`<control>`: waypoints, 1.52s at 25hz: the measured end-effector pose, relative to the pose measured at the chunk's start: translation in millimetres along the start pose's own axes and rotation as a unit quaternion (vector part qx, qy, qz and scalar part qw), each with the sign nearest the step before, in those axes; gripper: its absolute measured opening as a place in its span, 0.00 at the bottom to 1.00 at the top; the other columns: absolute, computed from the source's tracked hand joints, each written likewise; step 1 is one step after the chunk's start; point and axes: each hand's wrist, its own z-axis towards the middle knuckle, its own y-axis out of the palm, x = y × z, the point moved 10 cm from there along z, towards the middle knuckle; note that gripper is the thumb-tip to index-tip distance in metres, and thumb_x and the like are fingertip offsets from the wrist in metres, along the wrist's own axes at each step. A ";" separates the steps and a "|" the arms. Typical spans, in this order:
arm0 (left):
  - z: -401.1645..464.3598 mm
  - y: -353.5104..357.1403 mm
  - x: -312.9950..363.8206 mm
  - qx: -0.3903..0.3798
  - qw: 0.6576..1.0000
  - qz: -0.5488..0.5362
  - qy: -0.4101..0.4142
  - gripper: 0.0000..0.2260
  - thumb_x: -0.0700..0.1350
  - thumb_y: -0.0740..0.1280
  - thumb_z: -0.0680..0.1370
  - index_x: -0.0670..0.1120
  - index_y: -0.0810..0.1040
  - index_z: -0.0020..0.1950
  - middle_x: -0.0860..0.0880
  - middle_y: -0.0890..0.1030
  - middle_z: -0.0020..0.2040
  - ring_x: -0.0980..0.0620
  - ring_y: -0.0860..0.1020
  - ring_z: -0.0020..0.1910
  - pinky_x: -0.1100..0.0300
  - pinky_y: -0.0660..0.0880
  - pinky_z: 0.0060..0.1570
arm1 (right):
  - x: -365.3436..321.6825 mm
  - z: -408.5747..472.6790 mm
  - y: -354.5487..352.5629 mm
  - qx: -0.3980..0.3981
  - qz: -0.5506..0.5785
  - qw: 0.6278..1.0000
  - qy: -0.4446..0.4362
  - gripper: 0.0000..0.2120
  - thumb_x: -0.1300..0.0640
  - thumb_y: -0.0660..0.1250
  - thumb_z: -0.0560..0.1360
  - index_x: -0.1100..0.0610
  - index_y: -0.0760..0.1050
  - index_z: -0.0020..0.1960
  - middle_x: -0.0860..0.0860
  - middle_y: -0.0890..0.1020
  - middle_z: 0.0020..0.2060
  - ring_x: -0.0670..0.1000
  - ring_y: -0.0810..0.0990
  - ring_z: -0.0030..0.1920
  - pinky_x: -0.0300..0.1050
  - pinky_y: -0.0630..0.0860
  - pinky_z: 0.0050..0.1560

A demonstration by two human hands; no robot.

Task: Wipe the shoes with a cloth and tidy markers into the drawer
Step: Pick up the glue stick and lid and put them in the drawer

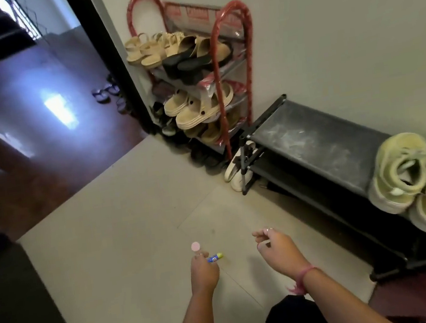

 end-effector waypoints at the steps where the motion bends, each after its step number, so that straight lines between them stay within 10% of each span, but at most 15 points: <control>1: 12.1 14.9 -10.1 -0.012 1.000 0.022 -0.010 0.15 0.36 0.58 0.78 0.40 0.71 0.65 0.42 0.70 0.64 0.44 0.74 0.60 0.56 0.72 0.58 | 7.8 11.8 12.5 -0.025 -0.025 0.999 -0.007 0.16 0.64 0.57 0.78 0.56 0.74 0.64 0.50 0.77 0.57 0.48 0.77 0.56 0.35 0.69 0.58; 7: 74.0 88.5 -59.2 -0.084 0.968 0.237 -0.016 0.23 0.38 0.55 0.78 0.42 0.60 0.73 0.46 0.61 0.73 0.47 0.64 0.71 0.45 0.64 0.68 | 76.4 77.2 47.9 -0.038 0.032 0.996 0.071 0.18 0.67 0.56 0.77 0.57 0.73 0.63 0.50 0.77 0.54 0.48 0.76 0.52 0.34 0.71 0.45; 15: 145.9 138.8 -105.6 -0.126 0.905 0.406 0.011 0.29 0.39 0.52 0.79 0.42 0.43 0.79 0.49 0.42 0.79 0.49 0.43 0.78 0.38 0.48 0.72 | 117.8 119.7 95.2 -0.005 0.111 0.984 0.138 0.14 0.67 0.59 0.76 0.56 0.74 0.58 0.47 0.78 0.46 0.52 0.79 0.53 0.53 0.76 0.59; 19: 168.0 154.6 -112.4 -0.107 0.908 0.404 0.024 0.29 0.38 0.50 0.80 0.44 0.42 0.79 0.50 0.47 0.80 0.50 0.46 0.78 0.41 0.51 0.72 | 142.6 124.4 103.0 0.015 0.240 0.949 0.205 0.11 0.67 0.60 0.78 0.57 0.72 0.58 0.48 0.77 0.40 0.48 0.79 0.42 0.49 0.79 0.48; 26: 157.1 173.5 -107.0 0.003 0.926 0.376 0.045 0.16 0.37 0.54 0.81 0.46 0.69 0.67 0.49 0.75 0.61 0.48 0.74 0.61 0.56 0.72 0.55 | 165.8 119.5 104.7 0.043 0.359 0.900 0.243 0.08 0.67 0.62 0.78 0.55 0.73 0.51 0.52 0.79 0.39 0.47 0.80 0.39 0.40 0.78 0.38; 32: 123.8 167.6 -97.4 0.073 0.997 -0.025 -0.018 0.11 0.35 0.64 0.77 0.37 0.79 0.57 0.39 0.80 0.52 0.43 0.79 0.50 0.55 0.72 0.50 | 183.5 120.2 91.8 0.066 0.360 0.898 0.244 0.13 0.67 0.63 0.77 0.58 0.72 0.60 0.53 0.77 0.45 0.48 0.79 0.40 0.39 0.77 0.35; 38: 55.0 150.0 8.3 -0.126 0.917 -0.341 0.163 0.09 0.45 0.72 0.72 0.53 0.83 0.52 0.48 0.83 0.47 0.53 0.83 0.44 0.63 0.79 0.46 | 163.7 128.3 100.8 -0.016 0.298 0.934 0.199 0.32 0.44 0.70 0.72 0.47 0.61 0.72 0.47 0.78 0.57 0.42 0.79 0.49 0.39 0.74 0.44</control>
